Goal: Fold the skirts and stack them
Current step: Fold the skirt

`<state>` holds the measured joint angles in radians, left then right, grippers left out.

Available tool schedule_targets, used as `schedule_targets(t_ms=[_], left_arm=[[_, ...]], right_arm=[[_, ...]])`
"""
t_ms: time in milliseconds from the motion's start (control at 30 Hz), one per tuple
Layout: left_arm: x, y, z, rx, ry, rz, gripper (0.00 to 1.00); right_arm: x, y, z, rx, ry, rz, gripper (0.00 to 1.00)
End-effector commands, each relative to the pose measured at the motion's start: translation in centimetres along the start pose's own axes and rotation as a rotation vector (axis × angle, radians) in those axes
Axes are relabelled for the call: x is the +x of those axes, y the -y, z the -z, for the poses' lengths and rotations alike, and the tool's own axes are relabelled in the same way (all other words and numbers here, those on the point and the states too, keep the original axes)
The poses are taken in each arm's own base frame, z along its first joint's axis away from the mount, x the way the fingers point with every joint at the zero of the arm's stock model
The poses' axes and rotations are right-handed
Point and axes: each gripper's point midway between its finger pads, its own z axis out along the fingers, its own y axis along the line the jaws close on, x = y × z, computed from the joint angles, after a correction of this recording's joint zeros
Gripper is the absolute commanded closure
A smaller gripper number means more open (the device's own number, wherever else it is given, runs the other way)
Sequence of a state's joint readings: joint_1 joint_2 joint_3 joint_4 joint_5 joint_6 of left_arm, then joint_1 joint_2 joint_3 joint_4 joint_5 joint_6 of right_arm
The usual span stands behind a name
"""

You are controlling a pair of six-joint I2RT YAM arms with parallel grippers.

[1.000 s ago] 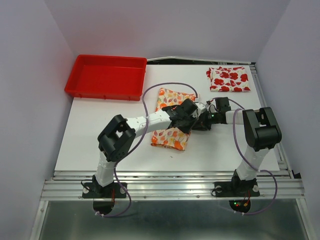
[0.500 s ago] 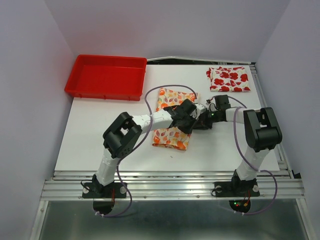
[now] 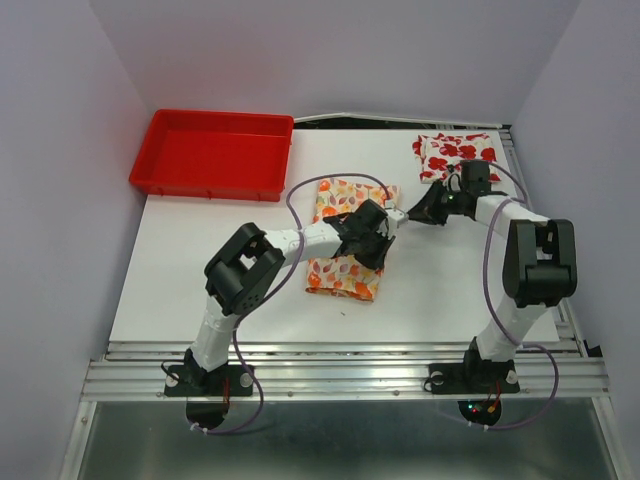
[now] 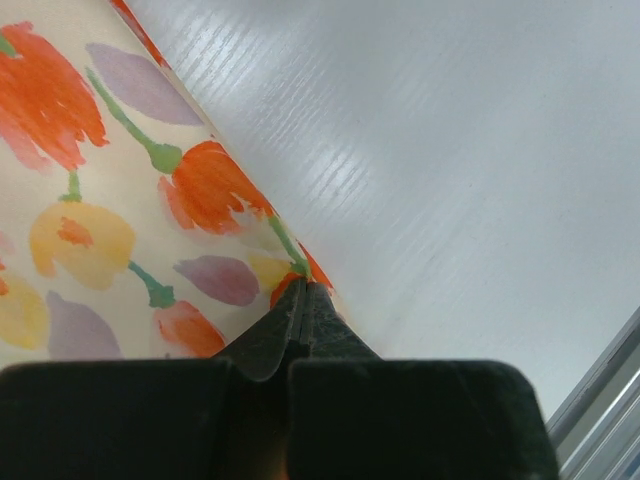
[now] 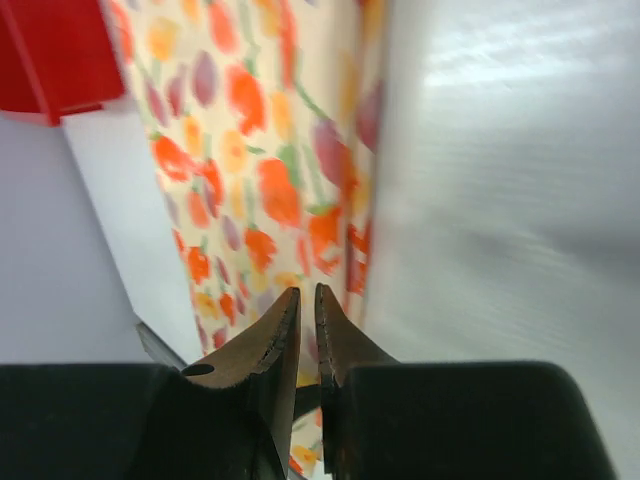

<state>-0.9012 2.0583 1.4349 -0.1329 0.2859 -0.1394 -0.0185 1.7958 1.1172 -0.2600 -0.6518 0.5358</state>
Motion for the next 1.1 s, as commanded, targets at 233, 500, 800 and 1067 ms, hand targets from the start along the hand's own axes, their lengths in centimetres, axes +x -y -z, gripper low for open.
schedule_targets(t_ms=[233,500,800,1067], left_arm=[[-0.4,0.5,0.3,0.035,0.034,-0.013,1.0],[-0.8,-0.1,0.3,0.037,0.046,-0.015,1.0],[-5.0,0.0,6.6,0.061,0.194,-0.076,0.58],[-8.1,-5.0,14.6,-0.008,0.346,-0.066,0.27]], right_arm=[[-5.1,-6.9,-2.3,-0.297,0.059,-0.011,0.84],[-2.3,-5.5,-7.4,-0.32,-0.025,-0.046,0.85],[-1.2,0.9,-11.4,-0.143,-0.043,-0.047,0.92],[-1.9,3.0,-11.7,-0.015,-0.058,0.069,0.94]])
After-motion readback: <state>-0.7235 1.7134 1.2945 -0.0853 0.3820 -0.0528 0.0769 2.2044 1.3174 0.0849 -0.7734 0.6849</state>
